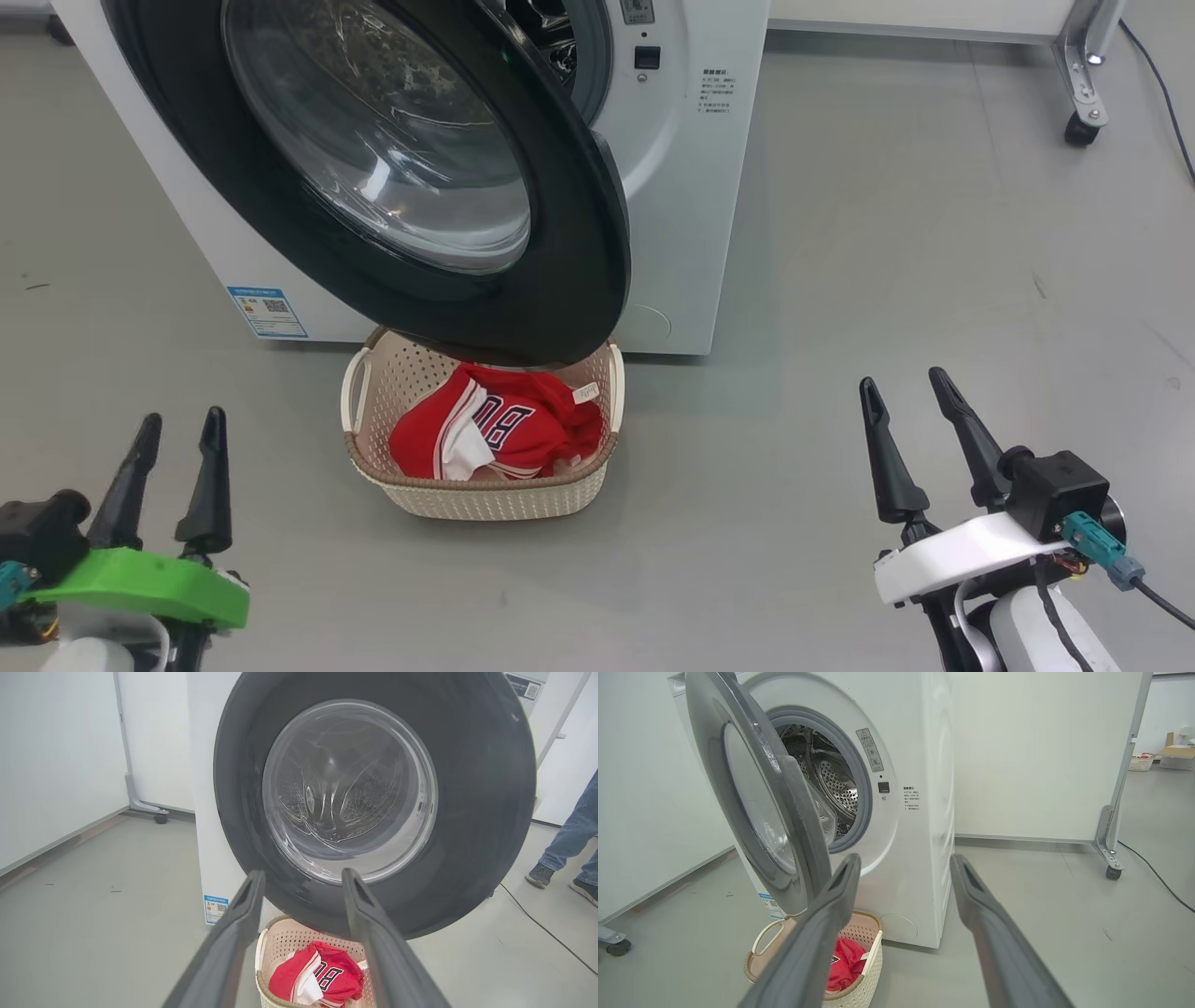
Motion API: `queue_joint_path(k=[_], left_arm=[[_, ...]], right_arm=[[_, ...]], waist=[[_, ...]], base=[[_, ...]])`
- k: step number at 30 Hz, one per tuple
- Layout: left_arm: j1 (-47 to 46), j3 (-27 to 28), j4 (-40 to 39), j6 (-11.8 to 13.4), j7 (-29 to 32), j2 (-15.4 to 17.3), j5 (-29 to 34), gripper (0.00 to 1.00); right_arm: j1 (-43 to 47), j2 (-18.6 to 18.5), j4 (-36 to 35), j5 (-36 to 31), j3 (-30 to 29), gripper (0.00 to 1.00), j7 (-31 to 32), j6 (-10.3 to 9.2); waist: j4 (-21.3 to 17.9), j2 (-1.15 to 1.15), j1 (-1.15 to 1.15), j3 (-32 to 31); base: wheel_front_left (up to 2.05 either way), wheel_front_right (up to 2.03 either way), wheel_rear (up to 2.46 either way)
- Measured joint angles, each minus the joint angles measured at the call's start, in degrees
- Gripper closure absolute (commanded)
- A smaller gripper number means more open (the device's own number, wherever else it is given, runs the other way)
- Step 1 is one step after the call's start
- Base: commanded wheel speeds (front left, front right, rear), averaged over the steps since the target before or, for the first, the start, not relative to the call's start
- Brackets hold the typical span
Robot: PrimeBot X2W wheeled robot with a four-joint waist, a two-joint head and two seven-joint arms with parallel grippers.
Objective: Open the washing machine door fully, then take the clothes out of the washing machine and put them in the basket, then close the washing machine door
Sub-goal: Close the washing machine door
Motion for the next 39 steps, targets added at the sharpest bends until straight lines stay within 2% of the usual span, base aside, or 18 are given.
queue_joint_path(k=[6, 15, 39], left_arm=[[2.1, 2.6, -3.2, 0.3, 0.0, -3.8, 3.3, 0.00], [5.0, 5.2, -5.2, 0.3, 0.0, -7.2, 6.4, 0.00], [6.8, 7.5, -6.8, -0.7, 0.0, -11.3, 11.8, 0.00]], right_arm=[[0.0, 0.0, -0.1, 0.0, 0.1, 0.00, 0.0, 0.00], [0.0, 0.0, -0.2, 0.0, 0.5, 0.00, 0.0, 0.01], [0.0, -0.2, -0.3, 0.0, 0.7, 0.00, 0.0, 0.01]], waist=[[0.5, 0.00, 0.00, -0.1], [0.8, 0.00, 0.00, 0.1], [0.4, 0.00, 0.00, 1.1]], base=[[0.00, 0.00, 0.00], [0.00, 0.00, 0.00], [0.00, 0.00, 0.00]])
